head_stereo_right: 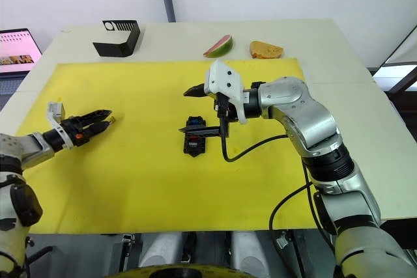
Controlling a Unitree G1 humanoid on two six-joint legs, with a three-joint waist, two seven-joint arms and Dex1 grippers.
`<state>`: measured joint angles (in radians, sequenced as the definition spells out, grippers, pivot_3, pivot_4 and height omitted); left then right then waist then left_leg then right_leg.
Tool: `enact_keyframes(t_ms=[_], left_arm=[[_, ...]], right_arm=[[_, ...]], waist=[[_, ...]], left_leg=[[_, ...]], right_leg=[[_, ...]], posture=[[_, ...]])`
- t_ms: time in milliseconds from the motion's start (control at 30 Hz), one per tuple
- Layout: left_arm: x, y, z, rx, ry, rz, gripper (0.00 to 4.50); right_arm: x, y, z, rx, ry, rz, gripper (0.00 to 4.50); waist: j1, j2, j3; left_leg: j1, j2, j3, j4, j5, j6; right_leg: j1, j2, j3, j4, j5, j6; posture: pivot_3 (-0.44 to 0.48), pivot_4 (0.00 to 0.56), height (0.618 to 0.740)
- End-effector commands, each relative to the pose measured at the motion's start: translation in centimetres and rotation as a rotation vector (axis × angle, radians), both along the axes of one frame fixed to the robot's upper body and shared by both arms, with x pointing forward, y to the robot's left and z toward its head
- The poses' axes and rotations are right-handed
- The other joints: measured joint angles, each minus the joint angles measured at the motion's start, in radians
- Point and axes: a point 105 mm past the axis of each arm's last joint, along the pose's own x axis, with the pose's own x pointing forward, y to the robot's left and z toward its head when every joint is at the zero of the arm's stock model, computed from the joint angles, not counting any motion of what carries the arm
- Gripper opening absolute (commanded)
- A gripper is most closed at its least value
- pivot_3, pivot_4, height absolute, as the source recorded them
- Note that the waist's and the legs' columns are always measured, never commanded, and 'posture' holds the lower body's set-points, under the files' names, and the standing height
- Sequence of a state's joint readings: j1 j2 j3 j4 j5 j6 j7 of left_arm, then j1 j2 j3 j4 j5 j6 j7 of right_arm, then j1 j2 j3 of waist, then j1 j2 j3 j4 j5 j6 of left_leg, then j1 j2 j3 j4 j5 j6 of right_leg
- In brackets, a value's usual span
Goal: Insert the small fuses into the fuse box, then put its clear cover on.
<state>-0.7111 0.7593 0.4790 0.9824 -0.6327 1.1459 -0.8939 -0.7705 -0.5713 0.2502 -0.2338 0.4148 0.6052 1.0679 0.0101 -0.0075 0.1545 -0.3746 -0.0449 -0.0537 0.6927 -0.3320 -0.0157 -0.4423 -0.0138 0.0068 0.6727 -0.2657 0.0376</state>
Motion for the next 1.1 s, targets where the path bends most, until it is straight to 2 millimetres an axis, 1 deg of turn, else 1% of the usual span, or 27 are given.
enact_keyframes(t_ms=[33,100,200,233,367,500,567,633,733,767,800,933,1000,1100], left_arm=[[-0.3,0.4,-1.5,0.035,0.045,0.024,2.35],[-0.3,0.5,-1.6,0.04,0.041,0.027,1.8],[-0.3,1.0,-2.0,0.078,0.043,0.051,0.22],[-0.3,1.1,-2.1,0.085,0.043,0.058,0.07],[-0.4,1.5,-1.4,0.081,0.022,0.06,0.07],[-0.4,2.2,0.2,0.078,-0.027,0.067,0.07],[-0.2,2.4,2.6,0.05,-0.1,0.062,0.07],[0.0,2.0,4.9,0.028,-0.167,0.039,0.07],[0.0,-0.1,9.1,-0.018,-0.29,-0.052,0.07],[0.1,-1.3,10.3,-0.027,-0.331,-0.091,0.07],[0.1,-2.3,11.1,-0.028,-0.358,-0.123,0.07],[0.0,-7.2,13.2,-0.045,-0.466,-0.236,0.07],[-0.2,-9.0,14.0,-0.07,-0.506,-0.279,0.07],[-0.7,-11.2,15.3,-0.136,-0.566,-0.343,0.07]], right_arm=[[-0.4,0.0,1.3,0.015,-0.049,0.01,4.5],[-0.4,0.0,1.3,0.016,-0.048,0.01,4.5],[-0.5,-0.2,1.3,0.013,-0.046,0.009,4.5],[-0.5,-0.2,1.3,0.012,-0.045,0.009,4.5],[-0.6,-0.2,1.1,0.011,-0.041,0.01,4.5],[-0.7,-0.2,1.0,0.015,-0.038,0.008,4.5],[-0.6,-0.4,1.0,0.025,-0.04,-0.007,4.5],[-0.4,-0.6,1.2,0.048,-0.032,-0.028,4.5],[0.1,-0.7,2.1,0.153,0.017,-0.082,4.5],[0.4,-0.6,2.6,0.212,0.042,-0.113,4.5],[0.7,-0.6,3.0,0.262,0.067,-0.139,4.5],[1.3,0.0,4.1,0.399,0.16,-0.202,4.5],[1.3,0.4,4.5,0.453,0.207,-0.219,4.5],[1.3,1.1,5.0,0.524,0.276,-0.234,4.5]], waist=[[0.0,0.0,0.0],[-0.001,0.0,0.0],[-0.003,0.0,0.0],[-0.004,0.0,0.0],[-0.008,0.001,0.0],[-0.021,0.001,0.0],[-0.024,0.0,0.0],[-0.024,0.0,0.0],[-0.021,-0.002,0.001],[-0.02,-0.002,0.001],[-0.018,-0.003,0.0],[-0.019,-0.002,0.0],[-0.022,-0.003,0.0],[-0.03,-0.003,0.0]], left_leg=[[0.0,0.0,0.0,0.0,0.0,0.0],[0.0,0.0,0.0,0.0,0.0,0.0],[0.0,0.0,0.0,0.0,0.0,0.0],[0.0,0.0,0.0,0.0,0.0,0.0],[0.001,0.0,0.0,0.0,0.0,0.0],[0.001,0.0,0.0,0.0,0.0,0.0],[0.001,0.0,0.0,-0.001,0.0,0.0],[0.0,0.0,-0.001,-0.001,0.0,-0.001],[-0.001,0.0,-0.001,0.0,0.0,-0.001],[-0.002,0.0,-0.001,0.0,0.0,-0.001],[-0.002,0.0,-0.001,0.0,0.0,-0.001],[-0.002,0.0,-0.001,0.001,0.0,-0.001],[-0.002,0.0,-0.001,0.001,0.001,-0.002],[-0.002,0.0,-0.001,0.001,0.003,-0.005]], right_leg=[[0.0,0.0,0.0,0.0,0.0,0.0],[0.0,0.0,0.0,0.0,0.0,0.0],[0.0,0.0,0.0,0.0,0.0,0.0],[0.0,0.0,0.0,0.0,0.0,0.0],[0.0,0.0,0.0,0.002,0.0,0.0],[0.0,0.0,0.0,0.002,0.0,0.0],[-0.001,0.0,0.0,0.002,0.0,0.0],[-0.002,0.0,0.0,0.003,0.0,0.0],[-0.002,0.0,0.0,0.003,0.0,0.0],[-0.002,0.0,0.0,0.003,0.0,0.0],[-0.002,0.0,0.0,0.003,0.0,0.0],[-0.001,0.0,0.0,0.002,0.0,0.0],[-0.001,0.0,0.0,0.002,0.0,0.0],[-0.003,0.001,0.0,0.003,0.0,0.0]], posture=[[0.0,0.15,0.74],[0.0,0.15,0.74],[0.0,0.15,0.74],[0.0,0.15,0.74],[0.0,0.15,0.74],[0.0,0.15,0.74],[0.0,0.15,0.74],[0.0,0.15,0.74],[0.0,0.15,0.74],[0.0,0.15,0.74],[0.0,0.15,0.74],[0.0,0.15,0.74],[0.0,0.15,0.74],[0.0,0.15,0.74]])
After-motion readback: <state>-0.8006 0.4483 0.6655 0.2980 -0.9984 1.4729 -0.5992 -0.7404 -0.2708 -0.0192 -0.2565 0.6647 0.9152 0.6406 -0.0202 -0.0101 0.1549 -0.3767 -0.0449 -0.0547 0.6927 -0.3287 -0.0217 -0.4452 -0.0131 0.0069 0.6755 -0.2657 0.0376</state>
